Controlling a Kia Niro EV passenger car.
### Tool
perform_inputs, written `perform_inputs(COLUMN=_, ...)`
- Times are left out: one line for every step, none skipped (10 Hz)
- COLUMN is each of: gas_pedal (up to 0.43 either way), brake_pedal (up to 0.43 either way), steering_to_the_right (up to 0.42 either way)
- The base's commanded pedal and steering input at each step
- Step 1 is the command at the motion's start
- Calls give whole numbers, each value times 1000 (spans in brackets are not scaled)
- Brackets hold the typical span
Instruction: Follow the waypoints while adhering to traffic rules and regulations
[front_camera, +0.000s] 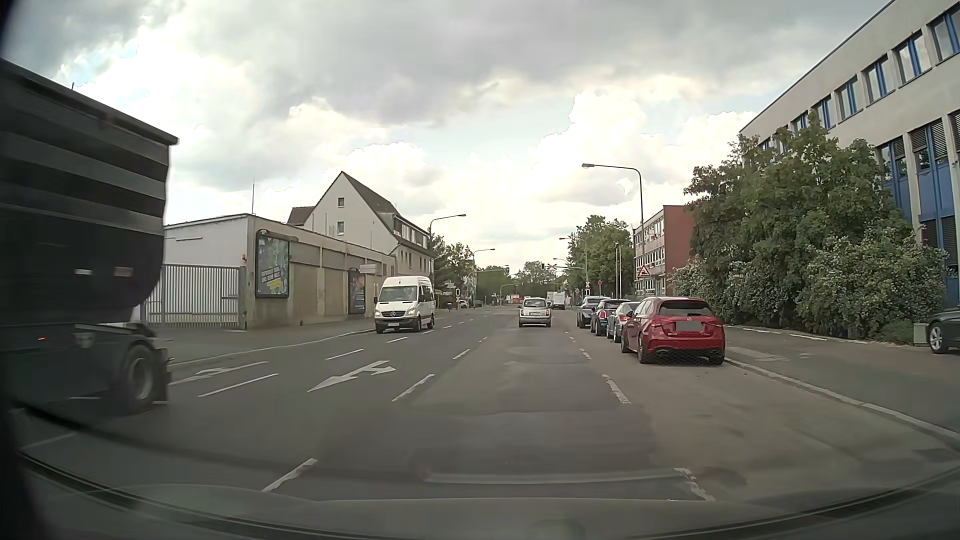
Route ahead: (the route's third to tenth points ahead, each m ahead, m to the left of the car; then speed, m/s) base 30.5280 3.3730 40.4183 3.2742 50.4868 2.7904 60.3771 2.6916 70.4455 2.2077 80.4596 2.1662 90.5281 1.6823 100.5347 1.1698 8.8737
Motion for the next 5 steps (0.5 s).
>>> perform_inputs(gas_pedal=0, brake_pedal=18, steering_to_the_right=10)
perform_inputs(gas_pedal=0, brake_pedal=18, steering_to_the_right=11)
perform_inputs(gas_pedal=0, brake_pedal=18, steering_to_the_right=12)
perform_inputs(gas_pedal=0, brake_pedal=18, steering_to_the_right=12)
perform_inputs(gas_pedal=0, brake_pedal=18, steering_to_the_right=12)
